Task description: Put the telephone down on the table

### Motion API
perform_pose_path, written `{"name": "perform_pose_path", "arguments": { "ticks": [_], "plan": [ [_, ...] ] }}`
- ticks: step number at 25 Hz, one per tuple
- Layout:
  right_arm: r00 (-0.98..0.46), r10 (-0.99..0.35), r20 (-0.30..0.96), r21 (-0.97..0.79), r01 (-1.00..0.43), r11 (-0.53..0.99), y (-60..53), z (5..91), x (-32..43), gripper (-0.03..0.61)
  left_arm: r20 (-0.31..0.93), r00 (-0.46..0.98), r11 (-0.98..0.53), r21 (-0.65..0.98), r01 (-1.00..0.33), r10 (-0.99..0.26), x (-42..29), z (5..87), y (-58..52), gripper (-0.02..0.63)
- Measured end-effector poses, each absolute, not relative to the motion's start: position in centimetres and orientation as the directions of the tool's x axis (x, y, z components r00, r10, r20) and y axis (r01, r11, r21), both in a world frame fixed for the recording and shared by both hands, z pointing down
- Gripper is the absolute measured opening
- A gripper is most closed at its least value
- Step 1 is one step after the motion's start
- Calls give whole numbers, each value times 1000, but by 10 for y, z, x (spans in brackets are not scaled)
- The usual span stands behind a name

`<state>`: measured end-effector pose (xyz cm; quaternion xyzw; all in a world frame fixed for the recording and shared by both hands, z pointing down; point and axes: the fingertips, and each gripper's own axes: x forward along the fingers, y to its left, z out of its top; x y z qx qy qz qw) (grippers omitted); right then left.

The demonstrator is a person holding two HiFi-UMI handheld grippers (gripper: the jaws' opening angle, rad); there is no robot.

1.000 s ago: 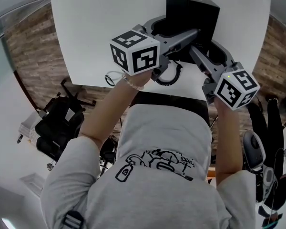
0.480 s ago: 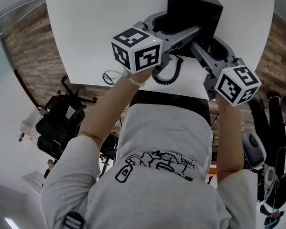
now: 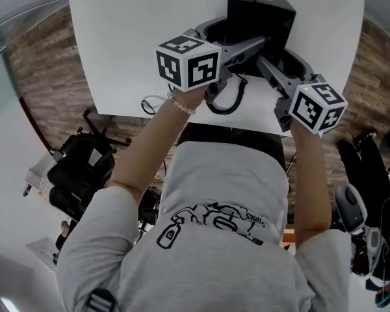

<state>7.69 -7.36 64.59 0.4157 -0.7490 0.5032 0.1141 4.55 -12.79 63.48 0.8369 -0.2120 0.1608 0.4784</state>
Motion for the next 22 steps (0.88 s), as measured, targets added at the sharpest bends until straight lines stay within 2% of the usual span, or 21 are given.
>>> {"name": "perform_pose_path", "arguments": {
  "ticks": [6, 18, 22],
  "plan": [
    [-504, -554, 663, -490, -851, 188, -77, 629, 109, 239, 545, 807, -429, 688, -585, -228, 21, 632, -122, 344],
    [-415, -702, 579, -272, -910, 314, -85, 536, 131, 236, 462, 809, -509, 629, -588, -363, -8, 542, -120, 343],
    [-397, -747, 534, -194, -917, 348, -90, 500, 133, 226, 390, 825, -565, 602, -564, -408, -1, 503, -123, 339]
  ]
}}
